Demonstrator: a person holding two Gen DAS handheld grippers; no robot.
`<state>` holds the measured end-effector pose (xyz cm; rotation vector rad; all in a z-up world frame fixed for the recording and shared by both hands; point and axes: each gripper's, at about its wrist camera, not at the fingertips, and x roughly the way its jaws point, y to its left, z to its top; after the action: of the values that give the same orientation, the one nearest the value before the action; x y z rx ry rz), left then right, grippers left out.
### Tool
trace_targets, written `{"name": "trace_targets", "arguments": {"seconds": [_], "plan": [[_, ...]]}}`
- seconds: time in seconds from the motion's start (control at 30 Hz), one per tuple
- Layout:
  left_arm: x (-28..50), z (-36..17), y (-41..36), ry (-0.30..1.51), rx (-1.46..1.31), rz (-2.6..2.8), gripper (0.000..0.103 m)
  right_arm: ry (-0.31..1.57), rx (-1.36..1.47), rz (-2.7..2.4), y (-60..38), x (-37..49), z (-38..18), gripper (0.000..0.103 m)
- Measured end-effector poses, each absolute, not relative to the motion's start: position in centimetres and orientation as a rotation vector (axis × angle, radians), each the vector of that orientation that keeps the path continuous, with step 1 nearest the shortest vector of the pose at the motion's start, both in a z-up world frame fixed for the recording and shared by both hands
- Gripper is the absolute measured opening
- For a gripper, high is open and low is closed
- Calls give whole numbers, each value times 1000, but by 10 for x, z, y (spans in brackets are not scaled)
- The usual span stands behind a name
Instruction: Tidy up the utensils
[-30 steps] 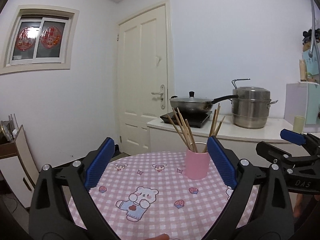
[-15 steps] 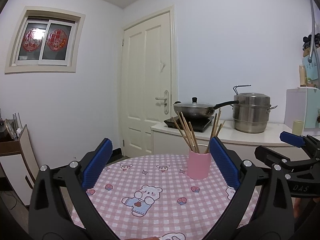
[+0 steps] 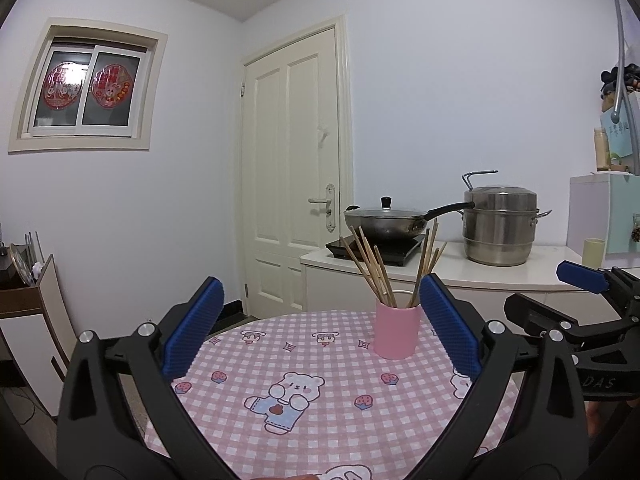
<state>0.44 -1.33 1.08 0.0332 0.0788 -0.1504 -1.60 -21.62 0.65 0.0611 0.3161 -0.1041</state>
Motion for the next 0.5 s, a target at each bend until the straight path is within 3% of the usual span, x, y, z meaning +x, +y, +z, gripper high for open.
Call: {"name": "trace_targets", "arguments": {"seconds": [0.5], "plan": [[3, 11, -15, 72, 45, -154, 96, 314, 63, -97, -215, -17, 5, 94]]}}
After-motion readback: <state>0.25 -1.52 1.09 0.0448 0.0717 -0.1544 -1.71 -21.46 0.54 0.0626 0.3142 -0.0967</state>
